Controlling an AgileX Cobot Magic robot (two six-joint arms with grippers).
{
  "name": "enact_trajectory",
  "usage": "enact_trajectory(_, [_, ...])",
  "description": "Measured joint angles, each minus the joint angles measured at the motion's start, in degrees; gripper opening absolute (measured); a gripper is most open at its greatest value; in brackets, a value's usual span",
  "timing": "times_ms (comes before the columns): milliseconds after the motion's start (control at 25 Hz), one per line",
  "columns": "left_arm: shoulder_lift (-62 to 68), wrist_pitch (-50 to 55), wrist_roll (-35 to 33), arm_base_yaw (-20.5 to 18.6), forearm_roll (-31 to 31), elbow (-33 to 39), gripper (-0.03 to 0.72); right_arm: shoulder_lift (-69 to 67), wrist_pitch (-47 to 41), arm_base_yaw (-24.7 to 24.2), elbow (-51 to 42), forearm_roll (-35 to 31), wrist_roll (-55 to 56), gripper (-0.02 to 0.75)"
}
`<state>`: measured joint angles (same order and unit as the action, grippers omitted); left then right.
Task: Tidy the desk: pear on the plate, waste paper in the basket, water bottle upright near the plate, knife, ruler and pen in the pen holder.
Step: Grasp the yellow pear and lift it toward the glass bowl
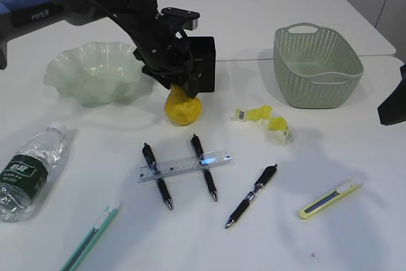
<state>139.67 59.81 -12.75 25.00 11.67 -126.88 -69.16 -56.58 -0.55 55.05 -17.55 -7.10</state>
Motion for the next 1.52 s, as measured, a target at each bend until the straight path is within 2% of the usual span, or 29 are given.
enact_trajectory(1080, [1.5, -1.0, 0.5, -0.1, 0.3, 0.0, 0.496, 0.0, 0.2, 0.0, 0.0, -0.2, -0.2, 0.478])
enact_trajectory(1520, [1.5, -3.0, 0.5, -0.2, 0.6, -0.1, 0.409, 0.0, 0.2, 0.0, 0.0, -0.3, -0.2, 0.478])
